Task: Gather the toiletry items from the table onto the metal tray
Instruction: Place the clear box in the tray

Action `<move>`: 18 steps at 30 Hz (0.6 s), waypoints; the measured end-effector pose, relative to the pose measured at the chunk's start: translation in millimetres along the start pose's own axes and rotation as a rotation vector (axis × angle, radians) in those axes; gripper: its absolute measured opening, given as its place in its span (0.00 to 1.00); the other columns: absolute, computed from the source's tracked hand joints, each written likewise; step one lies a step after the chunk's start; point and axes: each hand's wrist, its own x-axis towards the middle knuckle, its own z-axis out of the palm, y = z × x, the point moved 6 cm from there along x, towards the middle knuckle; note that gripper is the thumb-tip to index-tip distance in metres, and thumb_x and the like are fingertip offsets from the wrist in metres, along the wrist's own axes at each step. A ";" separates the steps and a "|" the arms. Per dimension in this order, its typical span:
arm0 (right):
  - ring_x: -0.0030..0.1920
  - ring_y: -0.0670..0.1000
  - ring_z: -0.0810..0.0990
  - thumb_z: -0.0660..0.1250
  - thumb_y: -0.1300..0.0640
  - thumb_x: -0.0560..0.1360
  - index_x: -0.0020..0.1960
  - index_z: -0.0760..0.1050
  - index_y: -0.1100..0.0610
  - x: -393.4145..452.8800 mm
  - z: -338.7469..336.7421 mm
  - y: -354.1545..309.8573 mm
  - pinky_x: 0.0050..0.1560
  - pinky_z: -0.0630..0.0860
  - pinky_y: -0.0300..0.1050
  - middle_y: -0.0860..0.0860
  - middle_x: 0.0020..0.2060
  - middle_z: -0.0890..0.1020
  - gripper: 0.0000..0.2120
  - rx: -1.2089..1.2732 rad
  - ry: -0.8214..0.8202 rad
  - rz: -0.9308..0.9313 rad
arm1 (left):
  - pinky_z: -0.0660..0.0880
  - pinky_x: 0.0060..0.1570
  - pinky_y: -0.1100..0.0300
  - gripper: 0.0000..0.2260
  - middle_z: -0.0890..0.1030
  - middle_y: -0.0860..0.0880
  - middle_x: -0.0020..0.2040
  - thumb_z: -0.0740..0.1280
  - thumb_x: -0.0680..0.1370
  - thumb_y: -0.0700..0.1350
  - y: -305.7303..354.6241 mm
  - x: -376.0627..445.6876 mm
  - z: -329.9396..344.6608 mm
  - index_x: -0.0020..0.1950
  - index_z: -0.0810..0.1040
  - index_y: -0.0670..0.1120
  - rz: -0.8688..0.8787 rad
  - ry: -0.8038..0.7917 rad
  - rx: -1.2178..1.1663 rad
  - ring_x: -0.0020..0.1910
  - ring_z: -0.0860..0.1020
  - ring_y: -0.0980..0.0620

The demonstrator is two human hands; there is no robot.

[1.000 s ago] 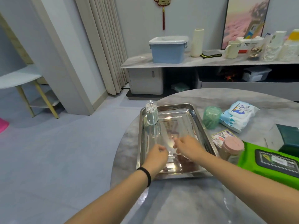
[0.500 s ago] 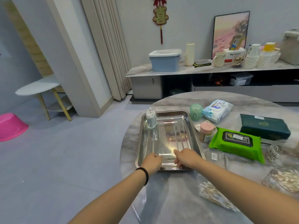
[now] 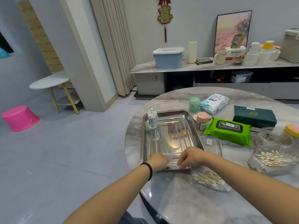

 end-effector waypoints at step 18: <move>0.28 0.40 0.71 0.73 0.53 0.70 0.37 0.80 0.50 -44.4 -44.3 72.7 0.28 0.64 0.30 0.46 0.28 0.77 0.04 0.106 0.289 -0.058 | 0.75 0.44 0.65 0.05 0.80 0.49 0.38 0.70 0.72 0.38 62.6 15.2 65.6 0.38 0.80 0.46 0.137 -0.270 -0.216 0.37 0.76 0.55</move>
